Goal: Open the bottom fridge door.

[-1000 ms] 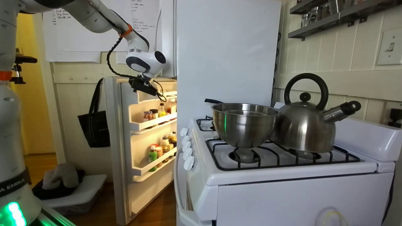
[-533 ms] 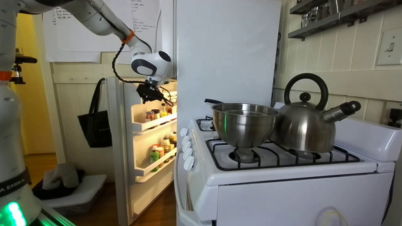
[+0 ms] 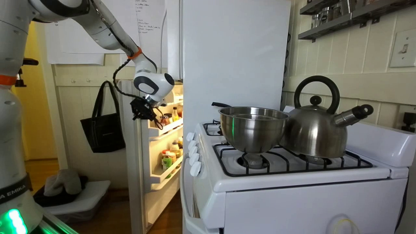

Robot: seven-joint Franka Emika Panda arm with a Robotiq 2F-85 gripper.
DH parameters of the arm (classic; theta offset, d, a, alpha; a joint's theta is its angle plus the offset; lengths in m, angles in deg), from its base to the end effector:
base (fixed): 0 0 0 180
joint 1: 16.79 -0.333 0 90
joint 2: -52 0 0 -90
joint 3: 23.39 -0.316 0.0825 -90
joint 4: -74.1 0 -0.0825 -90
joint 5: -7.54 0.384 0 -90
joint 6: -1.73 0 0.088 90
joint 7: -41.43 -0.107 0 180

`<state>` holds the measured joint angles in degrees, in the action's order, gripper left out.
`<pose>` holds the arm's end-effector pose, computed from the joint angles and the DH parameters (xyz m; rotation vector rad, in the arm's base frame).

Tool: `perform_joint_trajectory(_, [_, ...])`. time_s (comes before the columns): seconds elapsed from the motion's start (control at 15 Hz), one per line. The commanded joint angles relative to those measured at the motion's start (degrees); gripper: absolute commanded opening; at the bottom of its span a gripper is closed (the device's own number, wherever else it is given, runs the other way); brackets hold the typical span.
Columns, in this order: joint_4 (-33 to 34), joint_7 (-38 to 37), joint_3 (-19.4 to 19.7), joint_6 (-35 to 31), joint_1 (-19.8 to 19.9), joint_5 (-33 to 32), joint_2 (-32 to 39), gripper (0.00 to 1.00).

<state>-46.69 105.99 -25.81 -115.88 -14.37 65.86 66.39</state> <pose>0.5575 0.0456 0.2945 -2.2237 -0.5431 -0.2476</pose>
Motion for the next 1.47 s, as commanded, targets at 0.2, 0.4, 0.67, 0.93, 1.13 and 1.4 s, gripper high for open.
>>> perform_joint_trajectory(0.2, [8.09,1.74,-3.70,3.11,-1.04,21.28,8.18,0.00])
perform_joint_trajectory(0.4, [5.77,3.78,-1.79,2.46,-1.48,23.19,6.87,0.00])
perform_joint_trajectory(0.67, [2.43,5.33,3.56,-4.91,-0.48,17.01,1.52,0.00])
perform_joint_trajectory(0.93, [2.05,4.61,6.78,-5.89,0.39,3.21,-3.88,0.00])
perform_joint_trajectory(1.13, [0.86,2.63,9.26,5.16,2.34,-10.15,-11.36,0.00])
perform_joint_trajectory(1.4, [0.97,-5.77,11.24,10.19,3.57,-28.45,-19.74,0.00])
